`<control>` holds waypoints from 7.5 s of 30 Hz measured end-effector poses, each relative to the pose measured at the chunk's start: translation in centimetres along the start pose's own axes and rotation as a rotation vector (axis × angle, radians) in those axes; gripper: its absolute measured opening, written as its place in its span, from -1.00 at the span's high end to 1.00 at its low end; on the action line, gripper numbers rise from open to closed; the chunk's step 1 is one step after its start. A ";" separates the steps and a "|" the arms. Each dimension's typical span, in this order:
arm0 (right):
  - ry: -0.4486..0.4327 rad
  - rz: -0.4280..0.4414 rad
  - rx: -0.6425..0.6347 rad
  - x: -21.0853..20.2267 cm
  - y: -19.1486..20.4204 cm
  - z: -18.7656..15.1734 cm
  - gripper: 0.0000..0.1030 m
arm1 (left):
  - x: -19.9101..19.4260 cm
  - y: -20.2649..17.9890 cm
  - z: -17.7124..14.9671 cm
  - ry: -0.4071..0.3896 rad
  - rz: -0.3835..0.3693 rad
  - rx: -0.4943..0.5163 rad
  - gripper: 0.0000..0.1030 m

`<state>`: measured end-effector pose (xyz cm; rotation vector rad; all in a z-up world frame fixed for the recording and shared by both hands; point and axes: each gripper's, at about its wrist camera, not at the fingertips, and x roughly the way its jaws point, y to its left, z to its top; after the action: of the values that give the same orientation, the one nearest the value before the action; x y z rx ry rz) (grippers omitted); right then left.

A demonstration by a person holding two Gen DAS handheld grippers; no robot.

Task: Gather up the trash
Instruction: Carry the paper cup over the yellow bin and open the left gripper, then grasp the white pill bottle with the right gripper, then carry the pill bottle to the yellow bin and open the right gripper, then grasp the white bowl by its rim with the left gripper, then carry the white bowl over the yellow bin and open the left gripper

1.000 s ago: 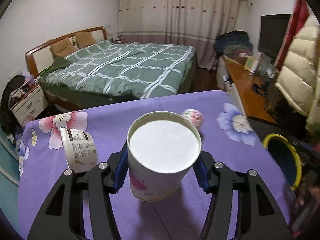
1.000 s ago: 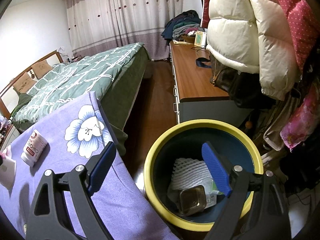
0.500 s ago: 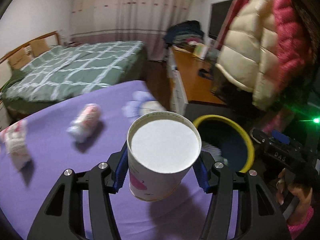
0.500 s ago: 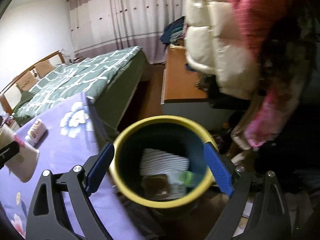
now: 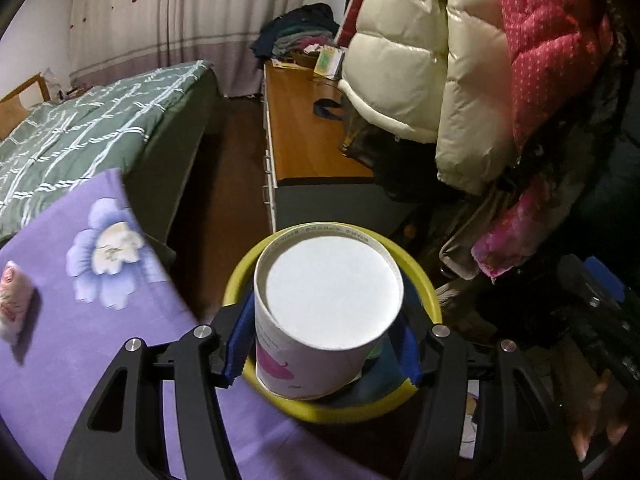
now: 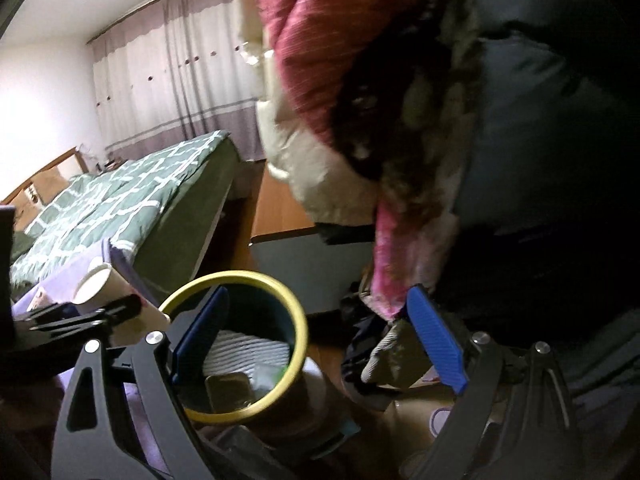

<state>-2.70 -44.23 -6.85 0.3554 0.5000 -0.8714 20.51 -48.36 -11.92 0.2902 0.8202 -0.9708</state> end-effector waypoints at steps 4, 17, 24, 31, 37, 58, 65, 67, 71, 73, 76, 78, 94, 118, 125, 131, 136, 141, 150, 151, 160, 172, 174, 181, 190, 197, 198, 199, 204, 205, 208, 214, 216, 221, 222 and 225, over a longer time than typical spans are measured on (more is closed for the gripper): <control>0.005 -0.008 0.014 0.5 -0.7 0.2 -0.68 | 2.3 -0.6 0.8 0.011 0.015 0.007 -0.21; 0.057 0.091 -0.045 1.4 4.1 -1.2 -0.68 | -8.5 7.9 -2.6 -0.168 0.157 -0.106 -0.82; 0.097 0.228 -0.156 1.3 11.4 -2.4 -0.68 | -19.2 16.8 -9.6 -0.302 0.361 -0.229 -0.88; 0.105 0.384 -0.270 0.8 20.4 -2.9 -0.68 | -26.4 27.0 -17.3 -0.359 0.604 -0.428 -0.91; 0.124 0.519 -0.389 0.5 28.6 -3.6 -0.68 | -29.3 33.0 -22.2 -0.416 0.716 -0.538 -0.91; 0.183 0.611 -0.795 7.6 46.9 -8.6 -0.87 | -28.6 35.6 -24.4 -0.396 0.741 -0.612 -0.91; 0.242 0.654 -0.832 9.6 47.9 -9.0 -0.87 | -28.3 34.9 -24.0 -0.389 0.732 -0.593 -0.91; 0.241 0.657 -0.846 9.7 48.1 -9.0 -0.87 | -28.2 34.6 -23.9 -0.385 0.731 -0.587 -0.91; 0.292 0.658 -0.853 10.4 48.5 -9.3 -0.71 | -28.0 34.4 -23.8 -0.379 0.728 -0.580 -0.91; 0.296 0.660 -0.839 10.4 48.2 -9.2 -0.71 | -28.1 34.3 -23.7 -0.379 0.729 -0.576 -0.91; 0.290 0.665 -0.825 10.0 47.8 -9.3 -0.70 | -28.1 34.1 -23.7 -0.379 0.730 -0.570 -0.91; 0.283 0.667 -0.814 9.4 47.2 -9.4 -0.70 | -28.0 34.1 -23.6 -0.379 0.728 -0.566 -0.91; 0.172 0.485 -0.433 3.2 32.3 -3.9 -0.71 | -27.9 33.1 -23.3 -0.380 0.700 -0.540 -0.91; 0.168 0.041 -0.086 8.9 18.3 -1.4 -0.85 | -25.6 31.8 -20.1 -0.281 0.678 -0.438 -0.91; 0.080 0.161 -0.158 6.3 23.6 -2.1 -0.87 | -23.4 33.6 -16.8 -0.226 0.632 -0.414 -0.91; 0.102 0.173 -0.184 6.8 24.0 -2.7 -0.87 | -20.0 35.9 -13.6 -0.174 0.614 -0.421 -0.91; 0.086 0.167 -0.179 6.5 23.8 -2.7 -0.87 | -17.0 35.8 -11.0 -0.147 0.612 -0.368 -0.91; 0.093 0.159 -0.179 6.8 23.8 -2.9 -0.87 | -14.1 34.2 -8.4 -0.126 0.579 -0.301 -0.91; 0.099 0.164 -0.196 7.0 24.1 -3.1 -0.87 | -14.4 32.5 -6.9 -0.152 0.542 -0.267 -0.91; 0.098 0.166 -0.197 7.0 24.1 -3.1 -0.87 | -15.2 32.6 -7.4 -0.154 0.545 -0.276 -0.91; 0.105 0.181 -0.184 6.9 24.0 -3.1 -0.87 | -18.7 33.7 -13.7 -0.039 0.577 -0.389 -0.91; 0.126 0.189 -0.183 7.1 24.1 -3.2 -0.87 | -14.3 38.6 -12.6 -0.017 0.611 -0.435 -0.90; 0.127 0.192 -0.185 7.1 24.1 -3.2 -0.87 | -13.6 39.2 -12.1 -0.012 0.622 -0.437 -0.90; 0.135 0.214 -0.176 7.1 24.1 -3.2 -0.87 | -12.1 40.4 -11.5 0.015 0.650 -0.429 -0.90; 0.138 0.234 -0.167 7.0 24.1 -3.1 -0.87 | -11.2 42.4 -10.7 -0.012 0.669 -0.447 -0.81; 0.135 0.241 -0.165 6.9 24.1 -3.1 -0.87 | -10.8 42.4 -10.5 -0.011 0.659 -0.444 -0.55; 0.132 0.239 -0.167 6.8 24.1 -3.1 -0.87 | -10.9 42.0 -10.5 -0.012 0.659 -0.436 -0.55; 0.130 0.236 -0.171 6.8 24.1 -3.1 -0.87 | -11.1 41.5 -10.5 -0.014 0.654 -0.428 -0.55; 0.140 0.252 -0.216 5.6 23.3 -2.8 -0.87 | -13.0 36.5 -10.1 -0.048 0.600 -0.370 -0.55; 0.134 0.257 -0.221 5.1 22.5 -2.8 -0.87 | -13.3 35.6 -10.0 -0.054 0.595 -0.358 -0.55; 0.114 0.243 -0.238 3.8 20.0 -3.1 -0.87 | -13.6 31.7 -9.0 -0.072 0.555 -0.310 -0.55; 0.103 0.188 -0.187 2.2 12.7 -3.4 -0.87 | -11.6 21.7 -6.3 -0.088 0.425 -0.189 -0.55; 0.081 0.155 -0.176 1.6 10.4 -3.0 -0.87 | -10.5 18.9 -5.5 -0.086 0.385 -0.152 -0.55; 0.029 0.086 -0.143 0.4 5.6 -1.6 -0.87 | -6.0 10.4 -2.8 -0.061 0.259 -0.053 -0.56; 0.022 0.070 -0.134 0.3 4.6 -1.3 -0.87 | -5.1 9.1 -2.4 -0.052 0.240 -0.039 -0.56; 0.018 0.037 -0.109 0.4 2.0 -0.9 -0.87 | -1.6 5.3 -0.9 0.002 0.168 0.003 -0.56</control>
<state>-1.11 -42.88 -7.59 0.2723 0.5532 -0.8029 23.92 -43.93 -12.08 0.3567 0.7833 -0.8149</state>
